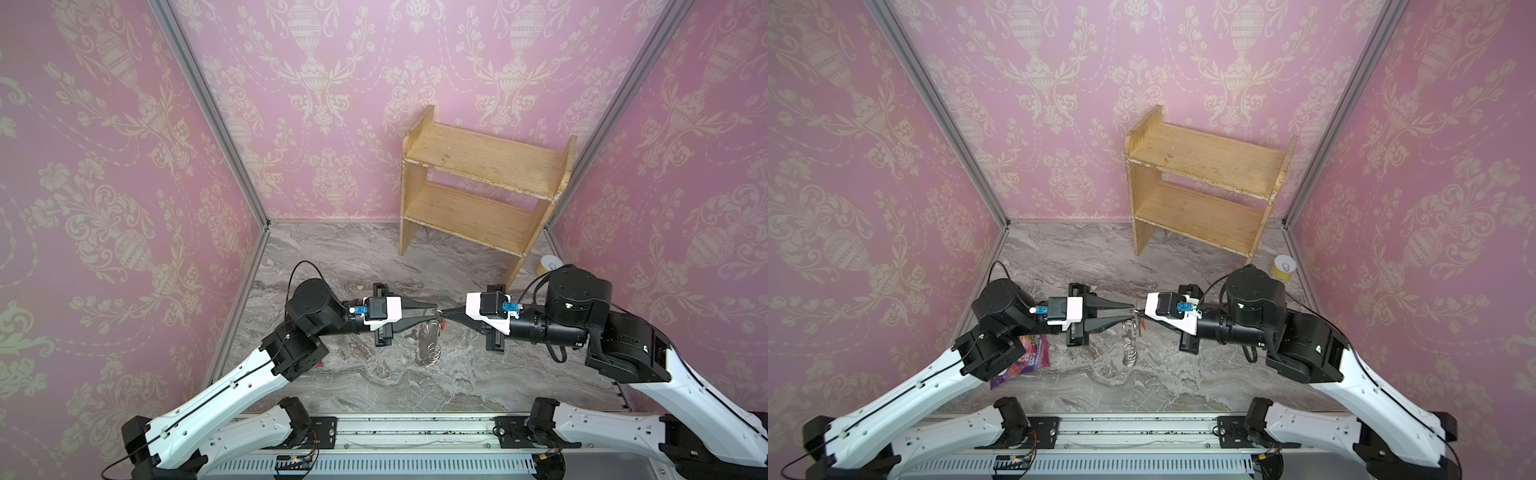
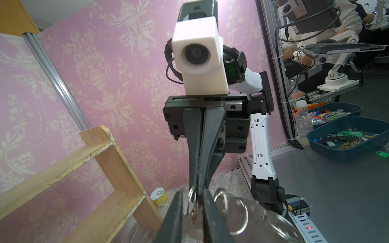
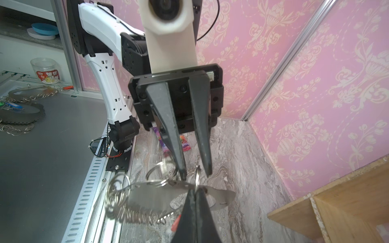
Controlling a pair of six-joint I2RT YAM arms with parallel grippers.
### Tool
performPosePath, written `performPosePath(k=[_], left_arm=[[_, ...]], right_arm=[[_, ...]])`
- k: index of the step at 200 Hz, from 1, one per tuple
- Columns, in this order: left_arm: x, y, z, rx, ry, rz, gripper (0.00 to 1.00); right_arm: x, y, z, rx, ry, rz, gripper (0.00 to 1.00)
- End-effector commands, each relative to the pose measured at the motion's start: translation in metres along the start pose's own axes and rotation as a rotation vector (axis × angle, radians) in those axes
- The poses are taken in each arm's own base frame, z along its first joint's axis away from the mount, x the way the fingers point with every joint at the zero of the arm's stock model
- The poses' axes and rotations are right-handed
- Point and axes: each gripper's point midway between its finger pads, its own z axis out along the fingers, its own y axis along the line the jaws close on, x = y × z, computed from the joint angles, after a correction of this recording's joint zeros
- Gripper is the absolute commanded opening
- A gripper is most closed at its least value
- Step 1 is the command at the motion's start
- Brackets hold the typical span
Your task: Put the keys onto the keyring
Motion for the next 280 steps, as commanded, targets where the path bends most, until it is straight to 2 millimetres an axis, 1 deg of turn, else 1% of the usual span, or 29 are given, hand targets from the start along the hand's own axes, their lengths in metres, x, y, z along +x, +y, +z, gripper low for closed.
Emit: performPosePath(k=[1,16,33,41,51,68,92,117,141,168,222,238,248,280], left_arm=[[0.001,0.001,-0.007,-0.013,0.082,-0.02,0.34],[0.009,0.0,-0.007,-0.007,0.148,-0.022,0.39],[0.016,-0.001,-0.007,0.005,0.216,-0.024,0.41],[0.023,-0.003,-0.007,0.019,0.258,-0.028,0.42],[0.03,-0.004,-0.007,0.034,0.306,-0.027,0.42],[0.034,-0.005,-0.006,0.051,0.358,-0.023,0.41],[0.035,-0.002,-0.003,0.046,0.386,0.002,0.36],[0.034,0.0,-0.001,0.041,0.392,0.028,0.34],[0.032,0.002,0.001,0.039,0.386,0.041,0.3],[0.036,0.002,0.002,0.04,0.403,0.043,0.24],[0.041,0.0,0.006,0.057,0.428,0.052,0.22],[0.043,0.0,0.006,0.055,0.435,0.055,0.19],[0.043,0.001,0.006,0.053,0.436,0.059,0.17],[0.041,0.0,0.008,0.056,0.429,0.066,0.15]], right_arm=[[0.001,-0.007,-0.007,0.033,0.051,0.027,0.0],[0.003,-0.008,-0.006,0.032,0.079,0.033,0.0],[0.005,-0.009,-0.005,0.026,0.109,0.038,0.0],[0.007,-0.009,-0.004,0.02,0.129,0.04,0.0],[0.009,-0.009,-0.002,0.014,0.154,0.041,0.0],[0.013,-0.009,0.001,0.001,0.194,0.045,0.0],[0.014,-0.009,0.004,-0.007,0.208,0.048,0.0],[0.018,-0.008,0.007,-0.015,0.224,0.048,0.0],[0.018,-0.008,0.005,-0.015,0.222,0.047,0.0],[0.017,-0.008,0.004,-0.011,0.217,0.044,0.0],[0.013,-0.008,0.002,-0.01,0.201,0.04,0.0],[0.013,-0.008,0.002,-0.01,0.2,0.039,0.0],[0.012,-0.007,0.002,-0.012,0.197,0.039,0.0],[0.013,-0.007,0.003,-0.016,0.2,0.04,0.0]])
